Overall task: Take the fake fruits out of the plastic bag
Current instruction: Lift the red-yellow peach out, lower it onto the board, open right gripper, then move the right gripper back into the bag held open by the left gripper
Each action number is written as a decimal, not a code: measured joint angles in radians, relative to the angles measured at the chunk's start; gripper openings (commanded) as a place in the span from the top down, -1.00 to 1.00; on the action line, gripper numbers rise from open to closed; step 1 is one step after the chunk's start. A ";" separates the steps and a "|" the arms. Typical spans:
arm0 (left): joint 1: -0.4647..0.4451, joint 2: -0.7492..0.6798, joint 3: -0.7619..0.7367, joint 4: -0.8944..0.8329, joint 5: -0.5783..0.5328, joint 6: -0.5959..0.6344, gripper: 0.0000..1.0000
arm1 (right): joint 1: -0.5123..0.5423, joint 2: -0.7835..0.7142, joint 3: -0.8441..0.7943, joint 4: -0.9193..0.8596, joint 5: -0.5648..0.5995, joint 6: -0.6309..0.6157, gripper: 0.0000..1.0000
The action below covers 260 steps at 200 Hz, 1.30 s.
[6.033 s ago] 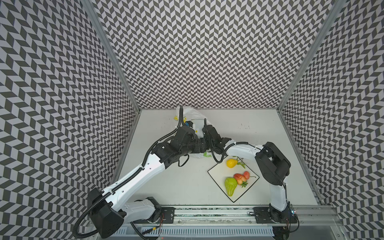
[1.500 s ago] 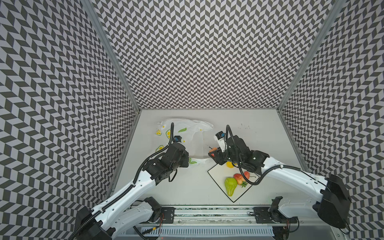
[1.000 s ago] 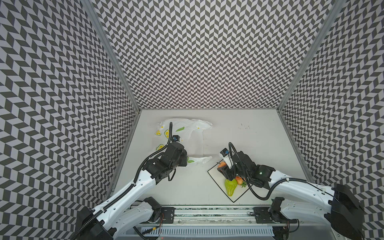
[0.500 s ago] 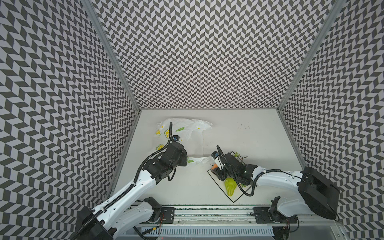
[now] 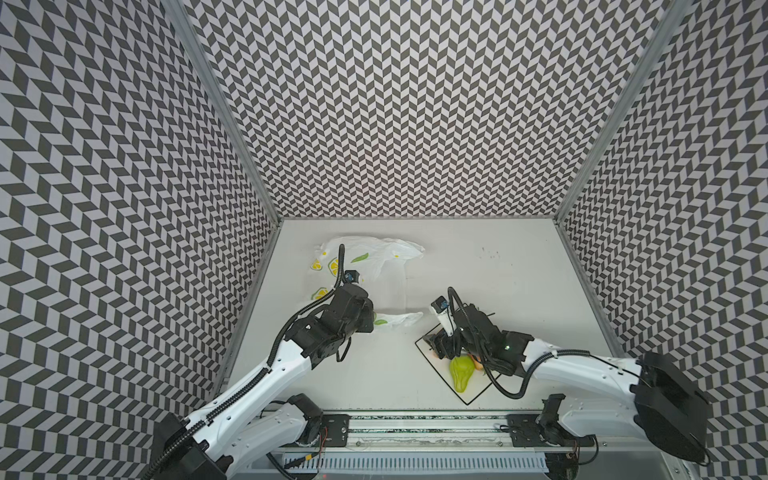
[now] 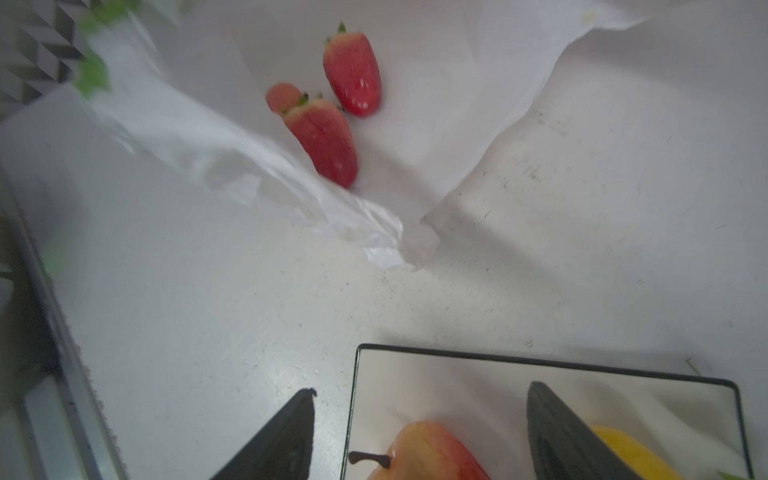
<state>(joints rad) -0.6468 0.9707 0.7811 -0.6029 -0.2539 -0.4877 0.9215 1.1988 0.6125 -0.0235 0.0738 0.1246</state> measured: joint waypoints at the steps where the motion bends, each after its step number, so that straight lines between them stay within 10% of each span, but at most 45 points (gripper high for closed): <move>1: 0.000 0.000 0.000 0.000 0.000 0.000 1.00 | -0.002 -0.008 0.001 0.000 -0.001 0.002 -0.55; 43: 0.002 -0.005 0.000 0.001 0.001 0.001 1.00 | -0.179 -0.160 0.033 0.029 -0.039 0.141 -0.51; 89: 0.002 -0.005 0.000 0.004 0.001 0.002 1.00 | -0.303 0.105 0.231 0.024 -0.090 0.164 -0.60; 195: 0.002 -0.005 0.000 0.004 0.004 0.013 1.00 | -0.318 0.633 0.593 0.192 -0.071 -0.616 -0.57; 260: 0.011 -0.004 0.000 0.006 -0.002 0.028 1.00 | -0.318 0.742 0.667 0.270 -0.018 -0.674 0.78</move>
<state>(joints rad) -0.6357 0.9668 0.7811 -0.5968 -0.2554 -0.4599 0.6033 1.9411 1.2797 0.2466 0.0555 -0.5499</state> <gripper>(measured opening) 0.047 0.188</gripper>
